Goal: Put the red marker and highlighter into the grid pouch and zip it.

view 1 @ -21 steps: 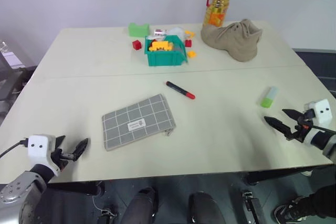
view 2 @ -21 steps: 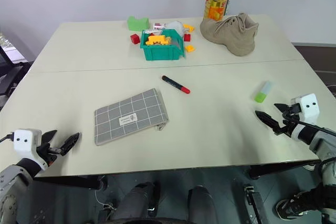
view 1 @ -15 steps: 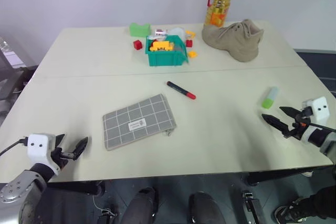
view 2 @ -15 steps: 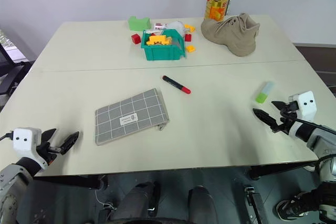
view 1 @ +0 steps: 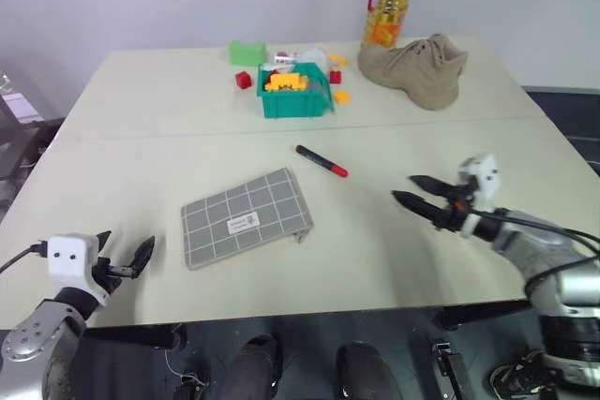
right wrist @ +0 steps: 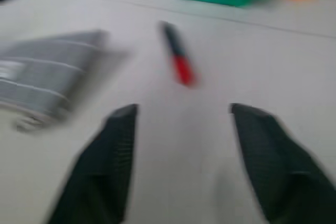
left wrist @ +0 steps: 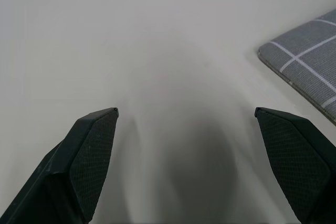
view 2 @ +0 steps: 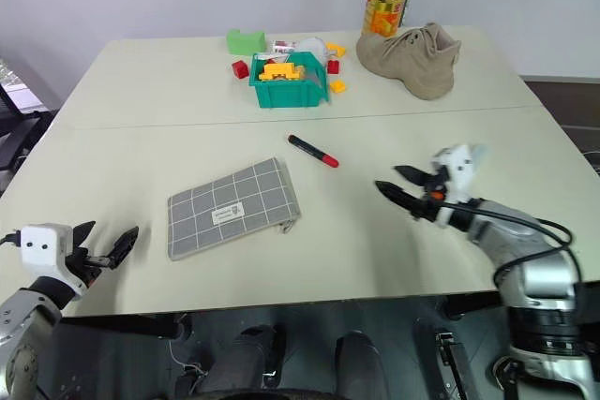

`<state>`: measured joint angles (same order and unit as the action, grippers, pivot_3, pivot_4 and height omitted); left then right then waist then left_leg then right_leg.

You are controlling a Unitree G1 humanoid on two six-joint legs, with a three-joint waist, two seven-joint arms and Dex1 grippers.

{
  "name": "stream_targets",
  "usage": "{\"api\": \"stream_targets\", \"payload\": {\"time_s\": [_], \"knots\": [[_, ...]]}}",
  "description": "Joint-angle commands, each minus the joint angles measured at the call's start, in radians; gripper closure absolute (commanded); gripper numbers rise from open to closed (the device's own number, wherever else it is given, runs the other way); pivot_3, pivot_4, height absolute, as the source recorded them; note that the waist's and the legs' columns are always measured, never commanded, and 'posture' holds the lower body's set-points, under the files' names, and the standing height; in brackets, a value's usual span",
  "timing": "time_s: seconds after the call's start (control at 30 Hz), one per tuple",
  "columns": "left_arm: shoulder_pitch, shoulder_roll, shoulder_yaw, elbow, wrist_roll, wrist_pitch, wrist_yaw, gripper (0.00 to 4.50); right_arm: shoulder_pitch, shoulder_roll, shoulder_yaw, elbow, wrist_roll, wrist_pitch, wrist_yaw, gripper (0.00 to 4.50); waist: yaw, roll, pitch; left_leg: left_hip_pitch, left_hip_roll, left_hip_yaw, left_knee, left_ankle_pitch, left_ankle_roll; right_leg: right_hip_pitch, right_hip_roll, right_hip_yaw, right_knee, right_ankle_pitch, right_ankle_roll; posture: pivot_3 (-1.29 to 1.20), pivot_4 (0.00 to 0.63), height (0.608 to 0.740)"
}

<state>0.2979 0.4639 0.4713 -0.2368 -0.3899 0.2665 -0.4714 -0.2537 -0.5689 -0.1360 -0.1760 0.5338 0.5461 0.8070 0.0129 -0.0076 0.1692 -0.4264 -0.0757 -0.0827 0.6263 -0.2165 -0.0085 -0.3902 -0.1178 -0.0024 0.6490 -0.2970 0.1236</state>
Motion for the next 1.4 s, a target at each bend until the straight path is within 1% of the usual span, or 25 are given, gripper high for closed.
{"api": "stream_targets", "payload": {"time_s": [0.03,0.07,0.1,0.27,0.43,0.57,0.73,0.83,0.93,1.03,1.17,1.27,1.33,1.4], "knots": [[-0.002,0.0,-0.014,-0.008,0.023,-0.043,-0.006,0.0,-0.061,0.073,0.123,-0.072,-0.027,0.012,-0.044,3.75,0.001,0.0,0.0,0.0,0.0,0.0,0.0,0.0,0.0,0.0,0.0,0.0,0.0,0.0,0.0,0.0,0.15,0.74],[-0.003,0.002,-0.016,-0.006,0.027,-0.05,-0.008,0.0,-0.074,0.09,0.158,-0.066,-0.053,0.007,-0.054,4.33,0.0,-0.001,0.0,0.0,0.0,-0.001,0.0,0.0,0.0,-0.001,0.0,0.0,0.0,0.0,0.0,0.0,0.15,0.74],[-0.002,0.002,-0.017,-0.005,0.027,-0.054,-0.01,0.0,-0.084,0.103,0.188,-0.059,-0.075,0.0,-0.062,4.43,0.001,-0.001,0.0,0.0,0.0,-0.001,0.0,0.0,0.0,-0.003,0.0,0.0,-0.001,0.0,0.0,0.0,0.15,0.74],[0.019,0.016,-0.03,-0.009,0.051,-0.087,-0.034,0.0,-0.142,0.208,0.327,-0.01,-0.172,-0.025,-0.118,4.43,-0.003,-0.001,0.0,0.0,0.0,-0.001,0.0,0.0,0.0,-0.004,0.0,-0.001,0.0,0.0,0.0,0.0,0.15,0.74],[0.042,0.036,-0.024,-0.003,0.082,-0.141,-0.068,0.0,-0.195,0.294,0.482,0.129,-0.322,-0.046,-0.17,4.43,-0.012,-0.001,-0.001,0.0,0.0,-0.001,-0.002,0.001,-0.001,-0.005,0.001,0.0,0.0,0.001,0.0,0.0,0.15,0.74],[0.069,0.093,-0.035,0.023,0.15,-0.221,-0.114,0.0,-0.214,0.341,0.479,0.228,-0.36,-0.03,-0.215,4.43,-0.01,-0.001,-0.001,0.001,-0.001,-0.001,-0.003,0.001,-0.001,-0.006,0.001,-0.001,0.0,0.001,0.0,0.0,0.15,0.74],[0.072,0.163,-0.064,0.077,0.22,-0.359,-0.176,0.0,-0.214,0.358,0.47,0.247,-0.376,-0.026,-0.222,4.43,-0.009,-0.001,-0.001,0.002,-0.001,-0.001,-0.003,0.001,-0.002,-0.005,0.001,-0.001,0.0,0.001,0.0,0.0,0.15,0.74],[0.01,0.207,-0.112,0.152,0.288,-0.502,-0.202,0.0,-0.215,0.366,0.465,0.249,-0.373,-0.025,-0.216,4.43,-0.006,-0.001,-0.001,0.002,-0.001,-0.001,-0.004,0.001,-0.002,-0.005,0.001,-0.001,0.0,0.001,0.0,0.0,0.15,0.74],[-0.086,0.26,-0.196,0.257,0.383,-0.7,-0.226,0.0,-0.216,0.372,0.47,0.252,-0.375,-0.028,-0.212,4.43,-0.005,-0.002,-0.001,0.002,-0.001,-0.001,-0.004,0.001,-0.002,-0.005,0.001,-0.001,0.0,0.001,-0.001,0.0,0.15,0.74],[-0.197,0.285,-0.281,0.362,0.458,-0.873,-0.242,0.0,-0.216,0.376,0.469,0.257,-0.379,-0.03,-0.213,4.43,-0.01,-0.002,-0.002,0.003,-0.001,0.0,-0.006,0.001,-0.002,-0.006,0.002,0.0,0.0,0.001,-0.001,0.0,0.15,0.74],[-0.328,0.304,-0.391,0.526,0.508,-1.112,-0.255,0.0,-0.209,0.374,0.456,0.252,-0.388,-0.031,-0.224,4.43,-0.011,-0.002,-0.002,0.004,0.0,0.0,-0.008,0.002,-0.004,-0.006,0.004,0.0,0.001,0.002,0.0,0.0,0.15,0.74],[-0.4,0.314,-0.442,0.632,0.529,-1.244,-0.247,0.91,-0.204,0.372,0.452,0.247,-0.392,-0.03,-0.231,4.5,-0.013,-0.002,-0.002,0.004,0.0,0.0,-0.009,0.002,-0.004,-0.007,0.005,0.0,0.001,0.002,0.0,0.0,0.15,0.74],[-0.44,0.323,-0.466,0.698,0.552,-1.325,-0.228,1.87,-0.197,0.37,0.452,0.235,-0.392,-0.027,-0.234,4.5,-0.014,-0.002,-0.002,0.004,0.0,0.0,-0.009,0.002,-0.004,-0.006,0.005,0.0,0.001,0.002,0.0,0.0,0.15,0.74],[-0.467,0.327,-0.485,0.745,0.556,-1.369,-0.219,2.94,-0.192,0.369,0.452,0.229,-0.392,-0.026,-0.237,4.5,-0.015,-0.002,-0.002,0.004,0.0,0.0,-0.009,0.003,-0.004,-0.006,0.005,0.0,0.001,0.002,0.0,0.0,0.15,0.74]]}}
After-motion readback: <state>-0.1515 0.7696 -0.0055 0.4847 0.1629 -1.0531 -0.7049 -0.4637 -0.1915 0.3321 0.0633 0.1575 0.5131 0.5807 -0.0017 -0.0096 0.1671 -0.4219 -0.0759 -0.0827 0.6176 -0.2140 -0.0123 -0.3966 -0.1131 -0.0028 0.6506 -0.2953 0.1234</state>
